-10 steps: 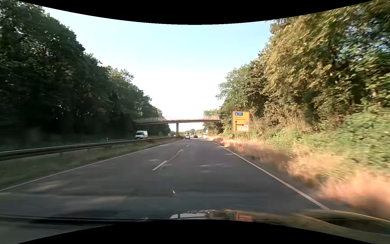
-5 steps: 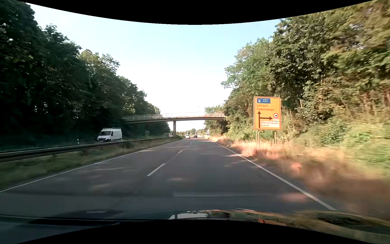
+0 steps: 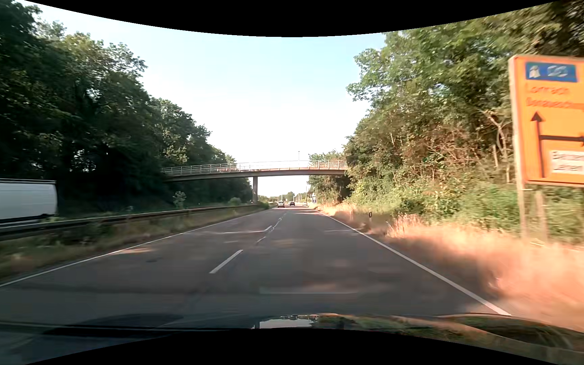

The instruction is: Follow the waypoints while adhering to traffic rules and regulations

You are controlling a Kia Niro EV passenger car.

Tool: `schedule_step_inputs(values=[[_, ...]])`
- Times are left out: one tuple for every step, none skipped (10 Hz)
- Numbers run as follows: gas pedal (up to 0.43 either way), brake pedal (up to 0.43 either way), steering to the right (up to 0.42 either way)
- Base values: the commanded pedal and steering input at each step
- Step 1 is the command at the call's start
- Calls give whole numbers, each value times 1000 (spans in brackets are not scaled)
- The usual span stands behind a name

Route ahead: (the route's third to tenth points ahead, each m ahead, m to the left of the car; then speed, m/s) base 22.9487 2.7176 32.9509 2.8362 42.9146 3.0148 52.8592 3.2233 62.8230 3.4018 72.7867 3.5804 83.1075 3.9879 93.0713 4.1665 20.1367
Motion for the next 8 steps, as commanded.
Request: schedule_step_inputs(values=[[138, 0, -2], [138, 0, -1], [138, 0, -1], [138, 0, -2], [138, 0, -1], [138, 0, -1], [138, 0, -1], [138, 0, -1]])
